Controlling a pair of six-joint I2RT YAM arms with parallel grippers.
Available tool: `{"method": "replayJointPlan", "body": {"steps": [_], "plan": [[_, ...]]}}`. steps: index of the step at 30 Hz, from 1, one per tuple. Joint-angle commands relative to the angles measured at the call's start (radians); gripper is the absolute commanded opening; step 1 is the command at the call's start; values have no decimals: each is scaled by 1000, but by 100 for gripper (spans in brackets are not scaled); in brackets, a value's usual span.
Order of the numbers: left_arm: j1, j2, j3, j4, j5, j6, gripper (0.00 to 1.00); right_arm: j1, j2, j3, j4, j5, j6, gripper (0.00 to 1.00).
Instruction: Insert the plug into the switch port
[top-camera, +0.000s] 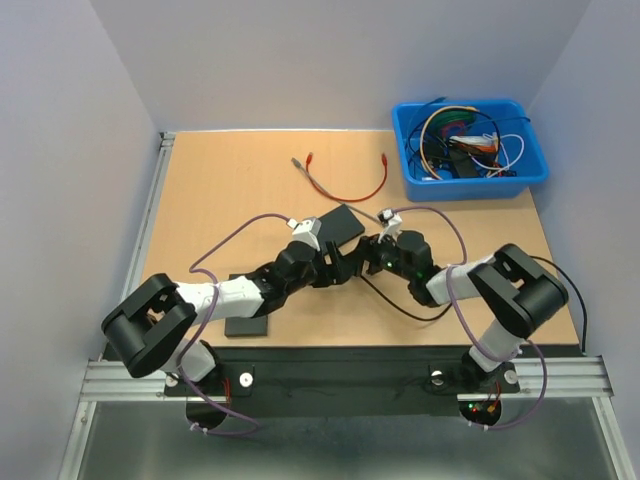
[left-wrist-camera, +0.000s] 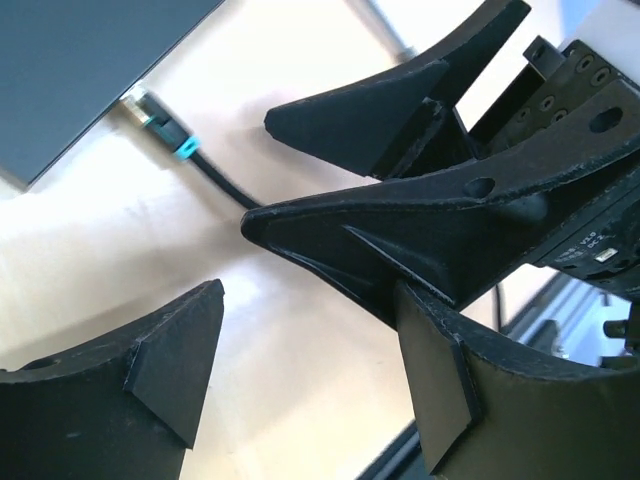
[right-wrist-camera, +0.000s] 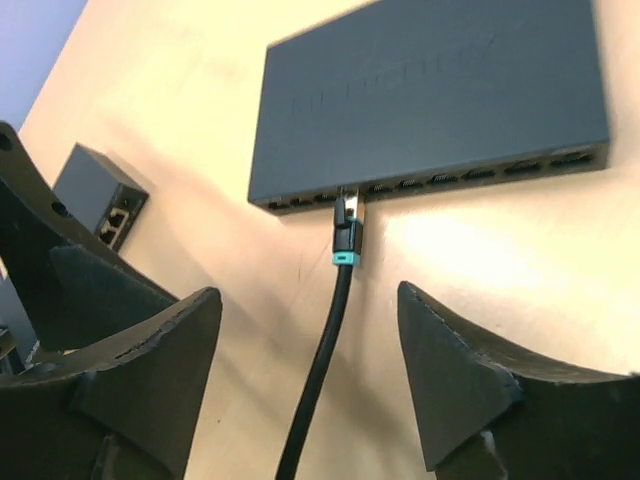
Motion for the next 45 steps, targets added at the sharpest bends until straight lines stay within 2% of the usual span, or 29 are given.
{"method": "replayJointPlan", "body": {"steps": [1,4,7,12,14,20,27,31,40,45], "plan": [[-22,-14,-7,-258,27,46,79,-8,-187,51,-38,235,2,80],[-27,-14,16,-293,6,45,78,-8,-253,108,-289,421,-20,85],[-32,13,54,-336,-34,48,77,-7,-286,221,-531,720,-28,94],[-50,11,96,-363,-60,39,75,-13,-237,365,-722,916,-93,98],[-62,-8,111,-366,-66,39,75,-19,-223,376,-739,969,-84,100],[-70,-16,142,-407,-106,57,75,-102,-223,396,-780,939,-40,100],[-70,164,217,-404,-119,51,73,-116,-301,353,-783,890,-32,100],[-73,188,254,-389,-134,45,72,-116,-333,339,-783,867,-34,100],[-78,55,237,-510,-184,40,71,-117,-329,326,-782,839,-11,100],[-78,26,252,-513,-226,35,71,-117,-283,333,-780,812,-5,100]]}}
